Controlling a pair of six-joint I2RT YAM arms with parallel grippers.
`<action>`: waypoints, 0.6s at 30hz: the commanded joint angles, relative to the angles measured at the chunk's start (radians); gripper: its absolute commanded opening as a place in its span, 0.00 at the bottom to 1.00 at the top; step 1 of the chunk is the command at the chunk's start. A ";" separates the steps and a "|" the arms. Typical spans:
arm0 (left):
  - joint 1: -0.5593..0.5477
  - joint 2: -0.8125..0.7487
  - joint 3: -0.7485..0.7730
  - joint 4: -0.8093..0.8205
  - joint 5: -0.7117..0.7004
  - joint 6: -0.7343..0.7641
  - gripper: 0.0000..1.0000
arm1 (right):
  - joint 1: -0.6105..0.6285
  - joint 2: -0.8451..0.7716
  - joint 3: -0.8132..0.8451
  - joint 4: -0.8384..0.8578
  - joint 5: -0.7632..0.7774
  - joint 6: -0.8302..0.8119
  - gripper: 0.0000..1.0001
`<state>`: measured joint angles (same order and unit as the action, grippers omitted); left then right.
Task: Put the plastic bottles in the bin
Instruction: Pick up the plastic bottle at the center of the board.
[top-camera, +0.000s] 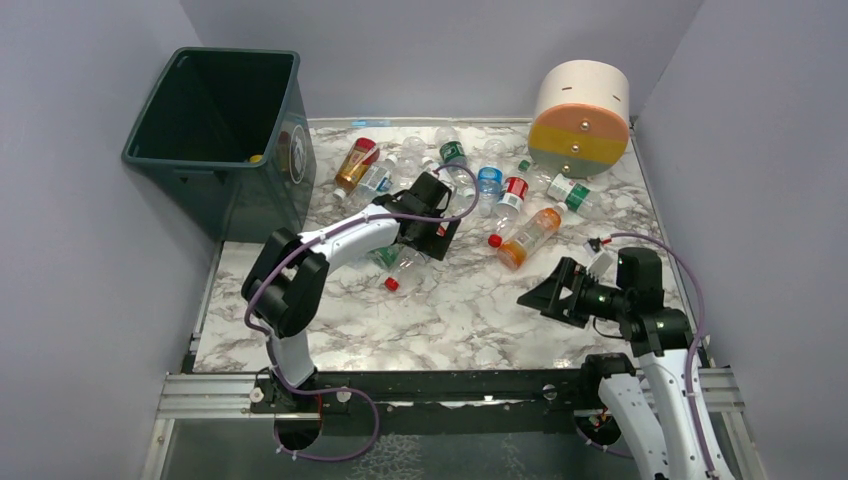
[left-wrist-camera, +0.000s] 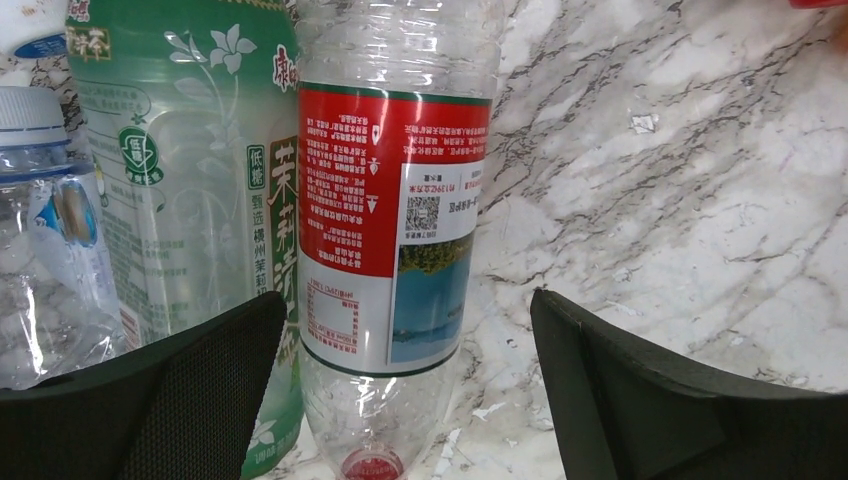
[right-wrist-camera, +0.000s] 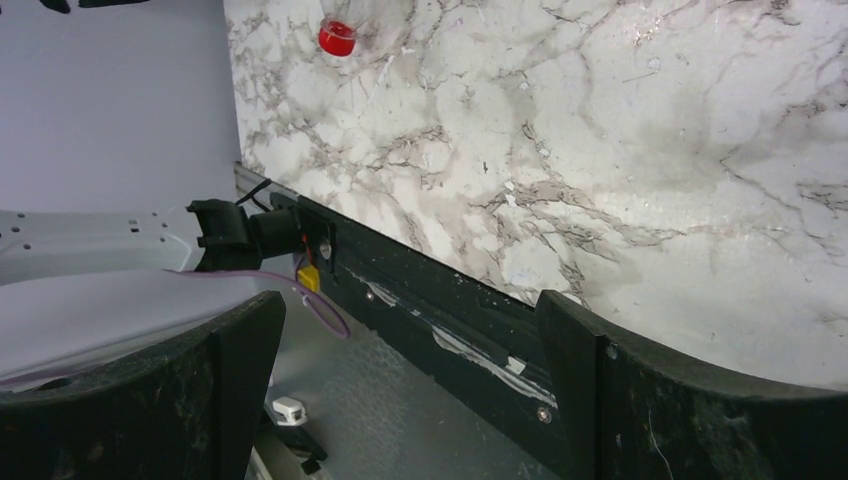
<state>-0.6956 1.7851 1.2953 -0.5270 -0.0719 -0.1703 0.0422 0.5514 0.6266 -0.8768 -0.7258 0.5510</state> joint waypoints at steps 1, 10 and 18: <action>0.001 0.032 0.014 0.033 -0.042 0.013 0.99 | 0.004 -0.036 -0.027 -0.002 0.007 0.021 0.99; -0.004 0.083 0.047 0.041 -0.034 0.015 0.99 | 0.003 -0.029 -0.036 -0.003 0.010 0.012 0.99; -0.008 0.094 0.036 0.051 -0.033 0.020 0.99 | 0.004 -0.023 -0.050 0.013 0.008 0.013 0.99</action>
<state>-0.6960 1.8687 1.3136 -0.4995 -0.0875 -0.1635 0.0422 0.5282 0.5941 -0.8764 -0.7258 0.5606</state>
